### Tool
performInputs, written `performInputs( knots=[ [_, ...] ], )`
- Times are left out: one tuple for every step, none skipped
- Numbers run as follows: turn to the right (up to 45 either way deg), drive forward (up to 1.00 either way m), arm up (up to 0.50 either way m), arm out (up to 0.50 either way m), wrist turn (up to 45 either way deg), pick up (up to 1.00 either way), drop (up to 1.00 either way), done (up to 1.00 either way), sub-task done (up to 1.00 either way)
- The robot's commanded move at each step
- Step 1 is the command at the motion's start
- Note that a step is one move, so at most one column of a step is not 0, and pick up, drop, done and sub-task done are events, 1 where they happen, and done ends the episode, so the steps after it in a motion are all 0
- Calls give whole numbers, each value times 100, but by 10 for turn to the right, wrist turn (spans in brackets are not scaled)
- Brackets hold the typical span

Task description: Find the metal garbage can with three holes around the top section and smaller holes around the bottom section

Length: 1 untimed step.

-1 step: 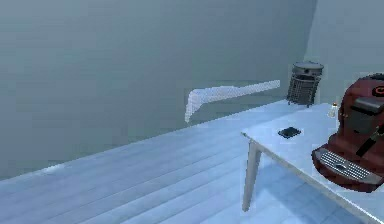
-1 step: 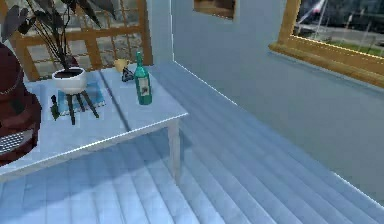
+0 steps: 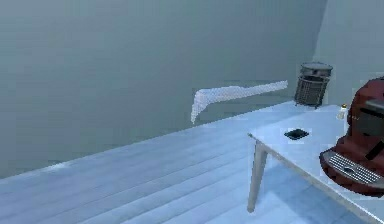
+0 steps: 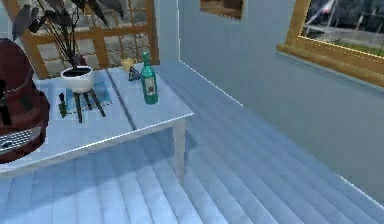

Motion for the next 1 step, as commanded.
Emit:
performInputs(
  knots=[
    [0,100,0,0,0,0,0,0,0]
  ],
)
